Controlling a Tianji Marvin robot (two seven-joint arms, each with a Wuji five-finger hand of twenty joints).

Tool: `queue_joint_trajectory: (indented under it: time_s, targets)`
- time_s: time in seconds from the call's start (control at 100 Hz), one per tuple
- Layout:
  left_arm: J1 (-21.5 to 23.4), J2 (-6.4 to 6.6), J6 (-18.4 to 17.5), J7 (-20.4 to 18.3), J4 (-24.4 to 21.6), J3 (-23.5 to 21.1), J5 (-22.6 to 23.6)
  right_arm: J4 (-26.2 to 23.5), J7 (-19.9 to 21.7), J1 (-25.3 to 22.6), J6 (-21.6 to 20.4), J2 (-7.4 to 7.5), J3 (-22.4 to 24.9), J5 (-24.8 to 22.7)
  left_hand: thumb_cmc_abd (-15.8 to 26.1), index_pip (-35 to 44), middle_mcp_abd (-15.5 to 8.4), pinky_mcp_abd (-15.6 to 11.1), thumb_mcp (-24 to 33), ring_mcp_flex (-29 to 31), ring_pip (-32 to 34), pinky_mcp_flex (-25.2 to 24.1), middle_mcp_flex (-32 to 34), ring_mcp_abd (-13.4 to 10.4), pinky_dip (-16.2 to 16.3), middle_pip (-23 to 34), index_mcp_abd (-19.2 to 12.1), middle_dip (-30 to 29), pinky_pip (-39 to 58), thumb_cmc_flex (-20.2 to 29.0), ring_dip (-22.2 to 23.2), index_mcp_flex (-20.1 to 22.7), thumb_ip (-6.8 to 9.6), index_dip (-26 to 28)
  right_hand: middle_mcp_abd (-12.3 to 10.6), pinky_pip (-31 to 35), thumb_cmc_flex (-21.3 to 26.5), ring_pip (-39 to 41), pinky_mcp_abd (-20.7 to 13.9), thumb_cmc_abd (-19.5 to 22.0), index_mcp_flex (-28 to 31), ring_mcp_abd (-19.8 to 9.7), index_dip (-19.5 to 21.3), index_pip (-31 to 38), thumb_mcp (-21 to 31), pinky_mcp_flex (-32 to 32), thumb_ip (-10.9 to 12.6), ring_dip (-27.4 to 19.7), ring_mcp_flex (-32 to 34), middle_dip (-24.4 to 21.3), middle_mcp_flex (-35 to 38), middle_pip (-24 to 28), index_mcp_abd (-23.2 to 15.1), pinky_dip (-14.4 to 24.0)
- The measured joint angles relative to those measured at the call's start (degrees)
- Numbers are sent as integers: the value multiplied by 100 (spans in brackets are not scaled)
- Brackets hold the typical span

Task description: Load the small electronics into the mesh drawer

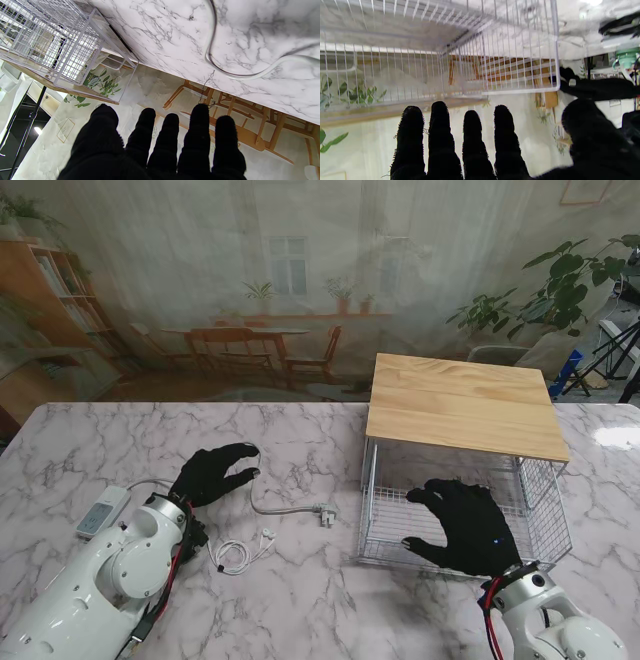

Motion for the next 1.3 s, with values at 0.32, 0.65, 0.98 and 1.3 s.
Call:
queue_joint_trajectory:
  time_s: [0.32, 0.65, 0.98, 1.3]
  targets:
    - [53, -14, -71, 112, 0, -165, -15, -319, 228, 455, 78, -105, -9, 1245, 0, 0, 0, 0, 0, 0, 0, 0, 0, 0, 0, 0, 0, 0, 0, 0, 0, 0, 0, 0, -80, -372, 3, -279, 10, 69, 243, 16, -6, -359, -393, -166, 43, -531, -327, -330, 121, -900, -72, -279]
    - [102, -21, -141, 192, -7, -264, -8, 167, -532, 1039, 517, -284, -564, 1981, 0, 0, 0, 0, 0, 0, 0, 0, 0, 0, 0, 0, 0, 0, 0, 0, 0, 0, 0, 0, -222, -603, 101, -450, 29, 69, 421, 57, -6, -523, -468, -257, 45, -1930, -331, -400, 331, -1127, -150, -292]
    - [280, -32, -219, 50, -96, -740, 502, 530, -718, 1035, 501, -354, -627, 2091, 0, 0, -10, -89, 0, -220, 0, 0, 0, -58, -1, 0, 0, 0, -146, 0, 0, 0, 0, 0, -222, -621, 109, -450, 66, 69, 421, 59, -6, -548, -467, -288, 45, -2190, -329, -401, 397, -1132, -151, -293]
    - [595, 14, -537, 595, 130, -1836, 1255, 555, -739, 998, 501, -365, -614, 2073, 0, -3, -15, -89, 0, -228, 0, 0, -4, -68, -5, 0, 0, 0, -147, 0, 0, -1, 0, 0, -222, -663, 110, -450, 66, 69, 421, 61, -6, -548, -467, -292, 45, -2190, -329, -401, 397, -1132, -151, -293]
